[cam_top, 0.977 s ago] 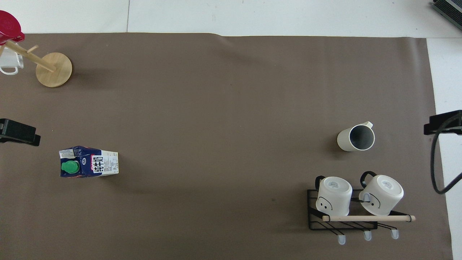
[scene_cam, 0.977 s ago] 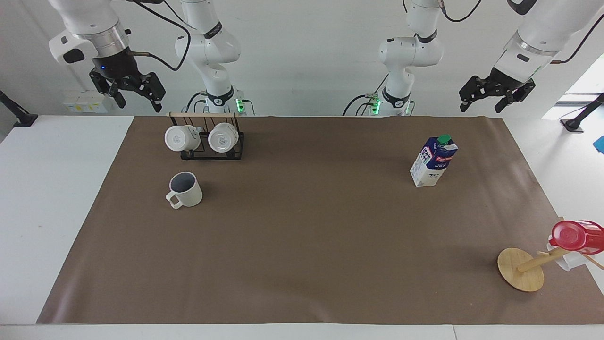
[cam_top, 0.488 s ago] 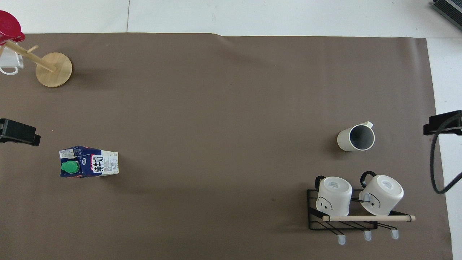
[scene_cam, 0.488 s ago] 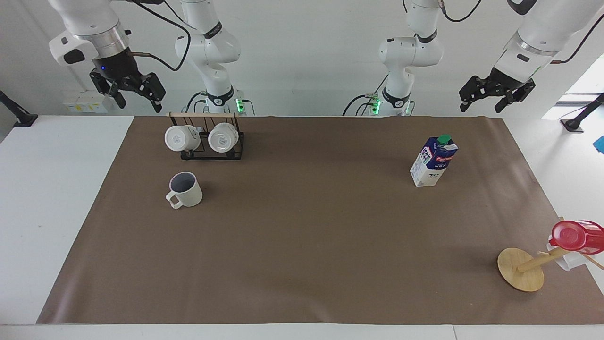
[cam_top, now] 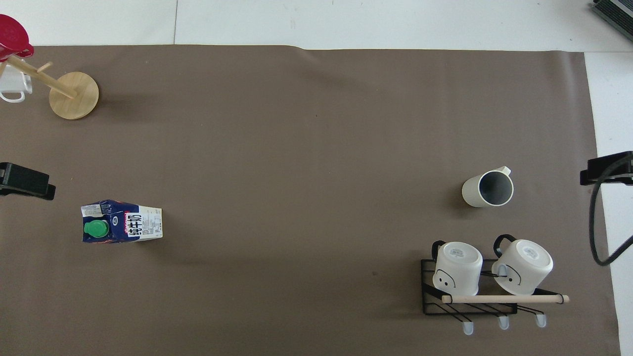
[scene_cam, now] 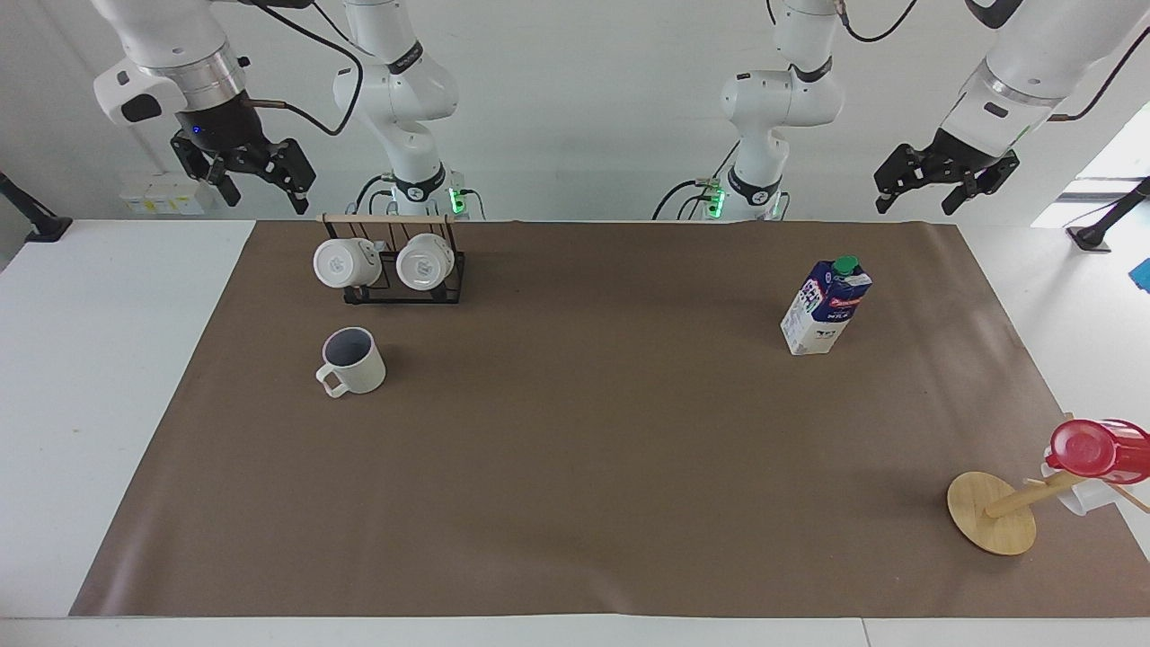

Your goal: Place cup and milk on table

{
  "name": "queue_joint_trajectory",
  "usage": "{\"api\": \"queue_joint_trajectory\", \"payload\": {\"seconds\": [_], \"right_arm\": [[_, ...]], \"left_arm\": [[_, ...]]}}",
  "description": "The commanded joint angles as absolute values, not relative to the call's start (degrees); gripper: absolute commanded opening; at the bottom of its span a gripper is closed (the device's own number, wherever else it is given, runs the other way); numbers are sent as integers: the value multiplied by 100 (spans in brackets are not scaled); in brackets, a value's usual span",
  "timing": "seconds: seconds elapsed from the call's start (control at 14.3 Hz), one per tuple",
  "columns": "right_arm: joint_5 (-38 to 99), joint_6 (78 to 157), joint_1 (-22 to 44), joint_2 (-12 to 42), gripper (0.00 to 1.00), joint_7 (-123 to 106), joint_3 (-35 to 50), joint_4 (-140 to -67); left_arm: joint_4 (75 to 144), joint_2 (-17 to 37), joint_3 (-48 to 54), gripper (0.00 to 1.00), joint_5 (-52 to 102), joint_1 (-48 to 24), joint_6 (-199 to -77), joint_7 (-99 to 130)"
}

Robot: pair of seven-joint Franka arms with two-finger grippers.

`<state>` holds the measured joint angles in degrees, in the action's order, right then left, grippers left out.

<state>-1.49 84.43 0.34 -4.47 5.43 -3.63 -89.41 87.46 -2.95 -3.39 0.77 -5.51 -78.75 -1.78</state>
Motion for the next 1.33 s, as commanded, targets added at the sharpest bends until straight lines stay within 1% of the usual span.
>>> {"api": "queue_joint_trajectory", "payload": {"seconds": [0.0, 0.28, 0.35, 0.56, 0.7, 0.84, 1.05, 1.26], "right_arm": [[-105, 8481, -35, -589, 100, 606, -334, -9123], [-105, 8490, -26, -589, 100, 633, -334, -9228], [-105, 8603, -26, -589, 100, 633, -325, -9289], [-97, 9166, 35, -571, 100, 589, -316, -9623], [-36, 9578, 70, -545, 100, 563, -290, -10044], [0, 9921, 254, -528, 100, 562, -299, -10396], [0, 10500, 272, -457, 100, 554, -299, -10905], [0, 11063, 404, -221, 100, 554, -299, -11336]], "left_arm": [[8763, -369, -343, 100, 9, -536, -7831, -246], [8763, -369, -343, 100, 9, -536, -7831, -237], [8763, -369, -343, 100, 9, -536, -7831, -246], [8763, -369, -343, 100, 9, -536, -7831, -246], [8763, -369, -343, 100, 9, -536, -7831, -237], [8763, -369, -343, 100, 9, -536, -7831, -246], [8763, -369, -343, 100, 9, -536, -7831, -246], [8763, -369, -343, 100, 9, -536, -7831, -246]]}}
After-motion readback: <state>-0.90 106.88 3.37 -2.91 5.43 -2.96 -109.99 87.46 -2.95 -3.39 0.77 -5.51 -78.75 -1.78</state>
